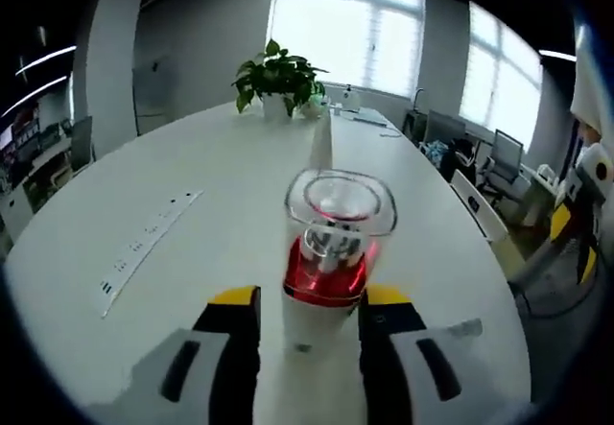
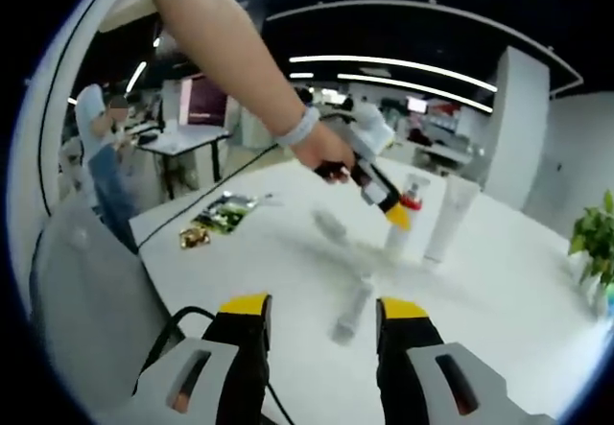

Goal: Arrange the skincare products in the storage area until every visible bottle or jar stands upright without overlapping.

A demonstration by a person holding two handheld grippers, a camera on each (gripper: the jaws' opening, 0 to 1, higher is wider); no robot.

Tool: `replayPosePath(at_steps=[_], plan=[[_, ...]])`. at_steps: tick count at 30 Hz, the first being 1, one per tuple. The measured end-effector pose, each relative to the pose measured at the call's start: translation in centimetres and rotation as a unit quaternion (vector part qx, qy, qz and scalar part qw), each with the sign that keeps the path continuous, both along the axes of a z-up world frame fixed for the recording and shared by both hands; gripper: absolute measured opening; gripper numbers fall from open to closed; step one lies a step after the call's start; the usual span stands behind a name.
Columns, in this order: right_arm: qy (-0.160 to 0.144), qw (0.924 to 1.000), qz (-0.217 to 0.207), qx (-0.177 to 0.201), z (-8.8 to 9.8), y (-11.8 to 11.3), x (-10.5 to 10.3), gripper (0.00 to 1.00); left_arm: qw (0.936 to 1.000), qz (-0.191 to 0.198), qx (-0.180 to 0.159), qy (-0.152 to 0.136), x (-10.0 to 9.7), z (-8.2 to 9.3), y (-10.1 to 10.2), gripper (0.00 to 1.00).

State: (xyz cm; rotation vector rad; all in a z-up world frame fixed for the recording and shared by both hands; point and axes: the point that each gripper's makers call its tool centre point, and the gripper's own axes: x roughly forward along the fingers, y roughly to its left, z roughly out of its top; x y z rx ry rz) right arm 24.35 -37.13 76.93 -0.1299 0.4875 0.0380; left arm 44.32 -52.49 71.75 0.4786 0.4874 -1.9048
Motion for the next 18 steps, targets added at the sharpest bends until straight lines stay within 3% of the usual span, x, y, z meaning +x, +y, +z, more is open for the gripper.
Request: replayPosePath(at_steps=[7,18], plan=[[0.000,1.0000,-0.002,0.001,0.0,-0.1,0.0,0.45,0.9996,-0.005,-0.013,-0.023,0.0,-0.1,-0.9,0.25],[0.000,1.0000,-0.008,-0.001,0.0,-0.3,0.0,0.45,0.9994,0.018,-0.018,-0.025,0.3,0.0,-2.4,0.24]])
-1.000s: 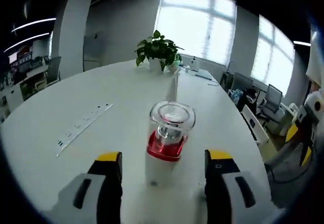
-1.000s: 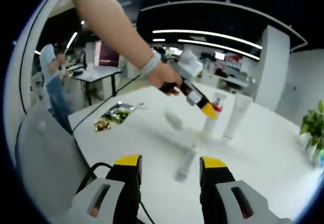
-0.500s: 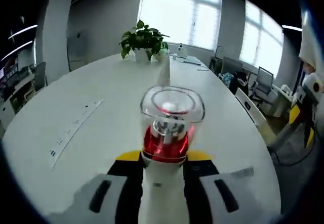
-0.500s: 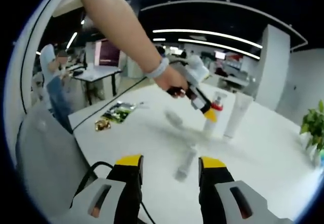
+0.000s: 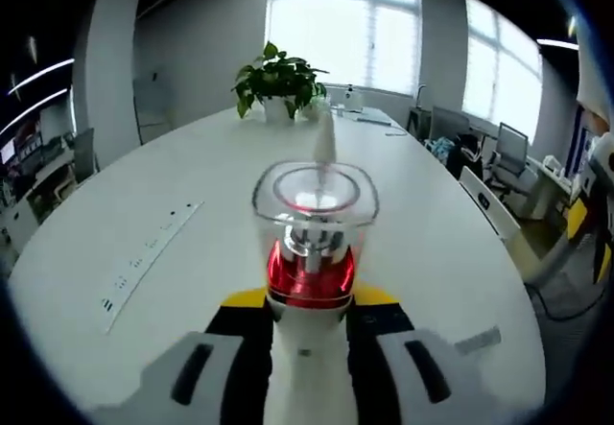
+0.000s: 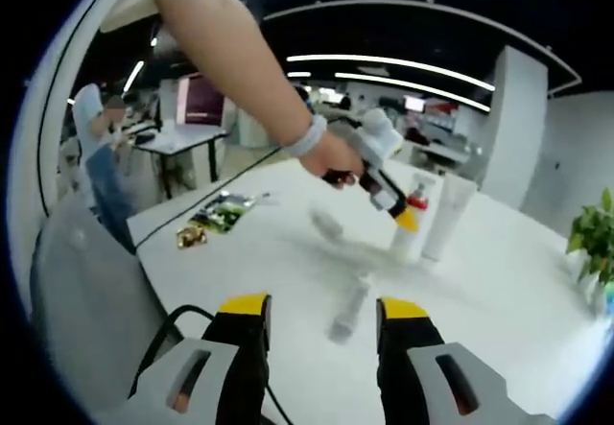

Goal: Arrange the skincare products in the storage area until every visible bottle or jar stands upright without overlapping.

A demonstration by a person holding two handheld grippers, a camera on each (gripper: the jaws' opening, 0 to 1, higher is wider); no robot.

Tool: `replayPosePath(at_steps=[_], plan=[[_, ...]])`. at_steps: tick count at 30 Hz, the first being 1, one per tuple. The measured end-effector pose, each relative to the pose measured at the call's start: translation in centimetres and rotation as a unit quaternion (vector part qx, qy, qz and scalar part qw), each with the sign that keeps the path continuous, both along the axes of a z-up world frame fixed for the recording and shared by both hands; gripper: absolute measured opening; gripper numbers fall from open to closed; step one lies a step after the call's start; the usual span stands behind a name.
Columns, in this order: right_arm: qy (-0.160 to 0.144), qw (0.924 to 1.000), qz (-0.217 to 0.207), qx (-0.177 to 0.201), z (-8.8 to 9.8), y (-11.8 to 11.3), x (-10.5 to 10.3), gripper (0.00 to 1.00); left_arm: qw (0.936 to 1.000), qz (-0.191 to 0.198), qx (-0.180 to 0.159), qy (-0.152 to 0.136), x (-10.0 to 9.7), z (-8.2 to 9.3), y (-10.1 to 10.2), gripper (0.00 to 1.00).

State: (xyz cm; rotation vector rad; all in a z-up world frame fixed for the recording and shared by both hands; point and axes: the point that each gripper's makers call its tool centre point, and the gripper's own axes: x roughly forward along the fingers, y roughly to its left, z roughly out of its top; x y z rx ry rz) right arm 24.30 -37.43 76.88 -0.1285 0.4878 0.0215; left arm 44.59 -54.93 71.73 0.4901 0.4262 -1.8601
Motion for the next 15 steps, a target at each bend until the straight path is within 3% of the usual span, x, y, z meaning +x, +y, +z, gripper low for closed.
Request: replayPosePath(at_steps=[15], plan=[[0.001,1.0000,-0.001,-0.001,-0.03,-0.09,-0.02,0.45,1.0000,0.006,0.001,-0.005,-0.22,0.05,-0.54,0.24]])
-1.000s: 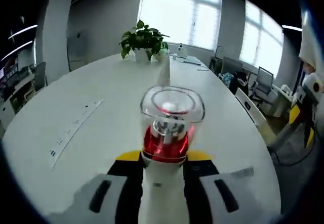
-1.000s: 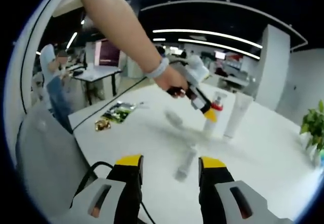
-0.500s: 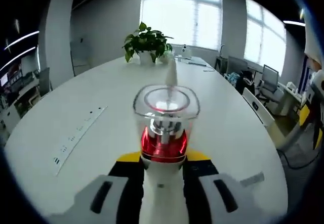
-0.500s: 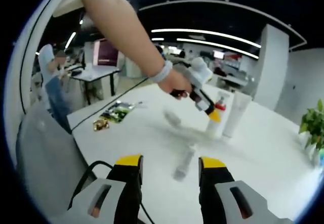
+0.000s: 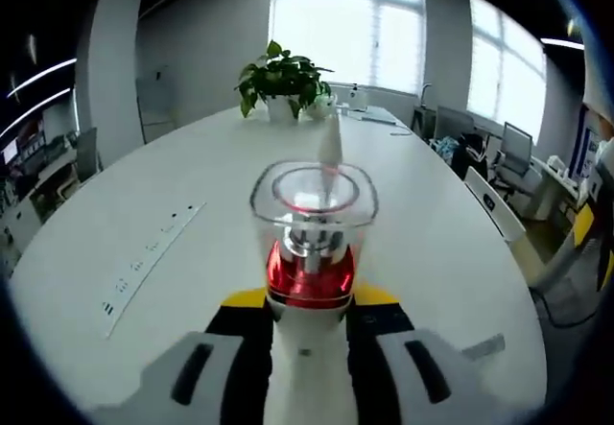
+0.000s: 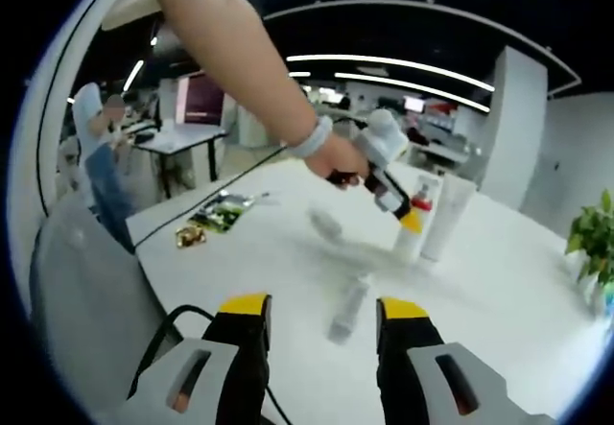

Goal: Arrange the skincare products in the storage area until every visible bottle or jar stands upright without overlapping.

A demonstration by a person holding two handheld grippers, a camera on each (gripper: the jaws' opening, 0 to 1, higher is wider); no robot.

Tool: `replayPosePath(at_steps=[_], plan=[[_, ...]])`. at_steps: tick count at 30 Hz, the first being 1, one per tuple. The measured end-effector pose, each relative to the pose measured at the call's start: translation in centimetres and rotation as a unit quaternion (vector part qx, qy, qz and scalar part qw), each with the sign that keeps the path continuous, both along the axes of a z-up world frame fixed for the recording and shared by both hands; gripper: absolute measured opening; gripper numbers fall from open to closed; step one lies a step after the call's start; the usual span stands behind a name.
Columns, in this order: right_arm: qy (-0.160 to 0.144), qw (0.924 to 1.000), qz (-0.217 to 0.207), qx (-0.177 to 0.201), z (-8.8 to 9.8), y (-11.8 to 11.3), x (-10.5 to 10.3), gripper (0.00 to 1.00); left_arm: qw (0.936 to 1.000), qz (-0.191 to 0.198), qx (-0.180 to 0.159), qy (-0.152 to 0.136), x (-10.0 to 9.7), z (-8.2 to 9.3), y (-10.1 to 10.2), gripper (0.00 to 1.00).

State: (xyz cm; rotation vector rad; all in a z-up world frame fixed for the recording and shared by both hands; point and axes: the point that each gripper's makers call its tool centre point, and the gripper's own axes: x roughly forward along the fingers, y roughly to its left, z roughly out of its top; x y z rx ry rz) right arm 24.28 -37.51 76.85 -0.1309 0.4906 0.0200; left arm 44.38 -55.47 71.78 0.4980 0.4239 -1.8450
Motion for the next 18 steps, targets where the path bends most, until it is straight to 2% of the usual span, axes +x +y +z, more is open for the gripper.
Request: replayPosePath(at_steps=[7,13,18], plan=[[0.001,1.0000,0.001,-0.001,-0.03,0.01,-0.01,0.45,1.0000,0.001,0.002,0.006,-0.07,-0.04,0.04,0.25],[0.001,1.0000,0.000,-0.002,-0.01,-0.06,0.00,0.45,0.9996,0.006,0.003,0.029,-0.13,-0.07,0.15,0.25],[0.001,1.0000,0.000,-0.003,-0.01,-0.07,0.01,0.45,0.9999,-0.002,0.010,0.012,-0.20,-0.44,0.17,0.25]])
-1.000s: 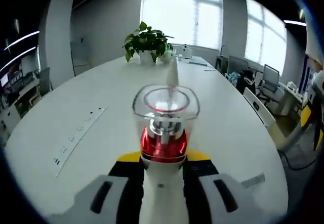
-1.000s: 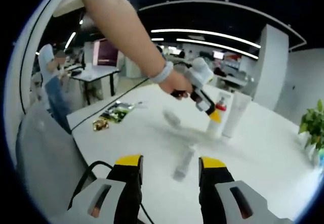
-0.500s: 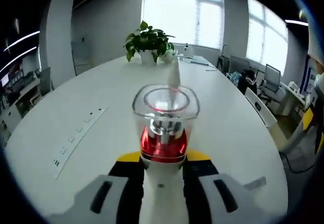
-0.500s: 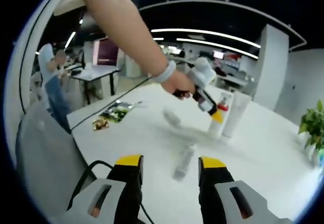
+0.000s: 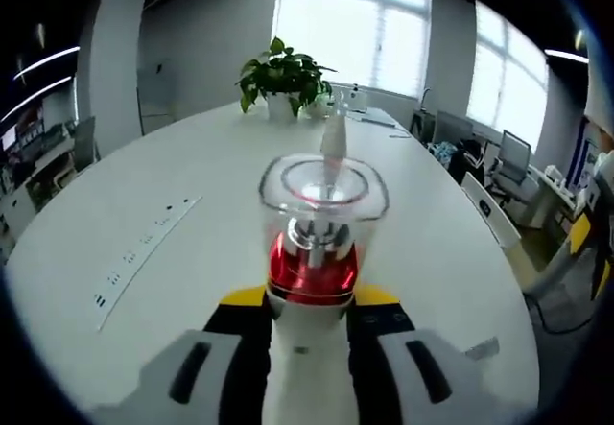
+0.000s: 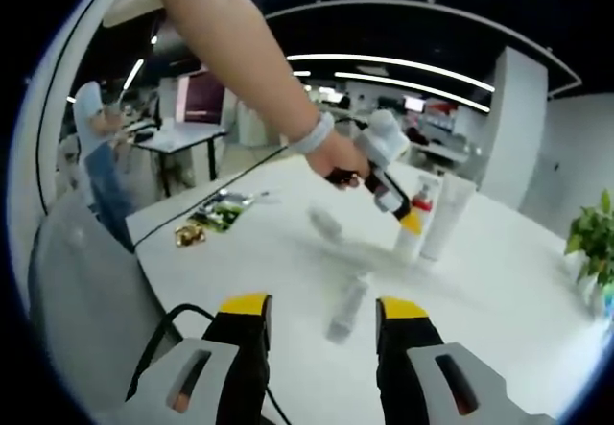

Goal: Arrange the skincare products in the storage area until every visible bottle or jar stands upright without overlapping.

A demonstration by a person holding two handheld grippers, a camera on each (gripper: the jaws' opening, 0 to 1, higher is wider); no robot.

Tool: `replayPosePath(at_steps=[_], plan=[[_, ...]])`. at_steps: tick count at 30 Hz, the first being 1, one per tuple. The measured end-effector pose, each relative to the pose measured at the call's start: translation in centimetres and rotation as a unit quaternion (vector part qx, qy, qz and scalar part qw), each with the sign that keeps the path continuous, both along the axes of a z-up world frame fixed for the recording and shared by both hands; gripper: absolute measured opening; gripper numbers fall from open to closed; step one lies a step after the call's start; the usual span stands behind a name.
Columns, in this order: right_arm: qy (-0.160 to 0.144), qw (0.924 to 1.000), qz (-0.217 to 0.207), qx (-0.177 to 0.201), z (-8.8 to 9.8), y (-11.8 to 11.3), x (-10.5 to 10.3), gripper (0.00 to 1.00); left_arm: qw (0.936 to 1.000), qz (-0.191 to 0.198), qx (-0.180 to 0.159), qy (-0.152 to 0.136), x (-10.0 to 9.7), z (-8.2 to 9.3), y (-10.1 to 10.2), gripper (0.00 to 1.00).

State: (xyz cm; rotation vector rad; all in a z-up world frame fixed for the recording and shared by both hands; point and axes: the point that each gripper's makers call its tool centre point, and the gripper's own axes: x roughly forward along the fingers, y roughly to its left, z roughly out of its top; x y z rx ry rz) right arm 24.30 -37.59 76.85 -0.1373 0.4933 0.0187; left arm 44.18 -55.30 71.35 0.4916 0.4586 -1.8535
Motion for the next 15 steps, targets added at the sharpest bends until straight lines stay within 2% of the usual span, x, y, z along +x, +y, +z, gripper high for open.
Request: replayPosePath(at_steps=[11,15], plan=[[0.000,1.0000,-0.003,-0.003,0.03,-0.15,-0.01,0.45,1.0000,-0.003,0.000,0.002,-0.15,-0.01,-0.21,0.25],[0.000,1.0000,-0.005,-0.002,0.02,-0.21,0.00,0.45,0.9996,0.014,0.011,0.021,-0.17,-0.10,-0.13,0.26]])
